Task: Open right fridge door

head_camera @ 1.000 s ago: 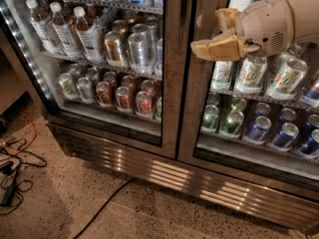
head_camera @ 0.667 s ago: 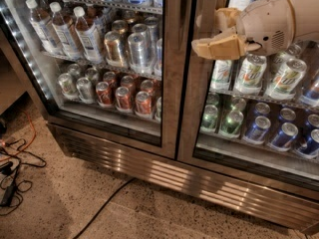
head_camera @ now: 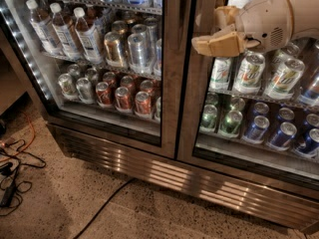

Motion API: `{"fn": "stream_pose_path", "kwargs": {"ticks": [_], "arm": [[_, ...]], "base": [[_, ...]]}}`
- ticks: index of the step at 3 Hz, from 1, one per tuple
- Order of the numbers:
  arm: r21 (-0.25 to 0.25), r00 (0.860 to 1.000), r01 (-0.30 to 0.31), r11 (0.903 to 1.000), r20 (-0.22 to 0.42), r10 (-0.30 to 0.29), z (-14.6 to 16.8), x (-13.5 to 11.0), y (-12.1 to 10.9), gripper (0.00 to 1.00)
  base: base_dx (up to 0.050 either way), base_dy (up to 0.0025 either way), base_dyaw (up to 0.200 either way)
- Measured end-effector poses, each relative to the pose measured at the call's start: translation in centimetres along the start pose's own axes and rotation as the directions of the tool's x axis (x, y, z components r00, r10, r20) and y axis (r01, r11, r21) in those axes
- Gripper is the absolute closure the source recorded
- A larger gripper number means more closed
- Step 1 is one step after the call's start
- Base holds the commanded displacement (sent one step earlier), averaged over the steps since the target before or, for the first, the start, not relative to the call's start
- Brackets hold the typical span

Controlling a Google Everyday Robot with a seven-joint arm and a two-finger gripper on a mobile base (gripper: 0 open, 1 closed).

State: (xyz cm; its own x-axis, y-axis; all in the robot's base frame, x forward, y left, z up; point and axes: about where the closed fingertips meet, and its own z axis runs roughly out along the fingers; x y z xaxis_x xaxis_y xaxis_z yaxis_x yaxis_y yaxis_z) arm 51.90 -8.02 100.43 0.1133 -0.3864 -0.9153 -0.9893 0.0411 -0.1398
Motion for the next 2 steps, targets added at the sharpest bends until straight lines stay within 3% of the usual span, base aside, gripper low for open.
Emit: {"fn": "stream_pose_path", "kwargs": {"ticks": [1,2], "arm": [[0.0,1.0,0.0,1.0,0.0,0.0,0.1,0.7,-0.7,1.0],[0.0,1.0,0.0,1.0,0.0,0.0,1.3,0.5,-3.6,1.0]], "base": [[0.0,0.0,0.0],[-0.051,0.00143,-0.01]]}}
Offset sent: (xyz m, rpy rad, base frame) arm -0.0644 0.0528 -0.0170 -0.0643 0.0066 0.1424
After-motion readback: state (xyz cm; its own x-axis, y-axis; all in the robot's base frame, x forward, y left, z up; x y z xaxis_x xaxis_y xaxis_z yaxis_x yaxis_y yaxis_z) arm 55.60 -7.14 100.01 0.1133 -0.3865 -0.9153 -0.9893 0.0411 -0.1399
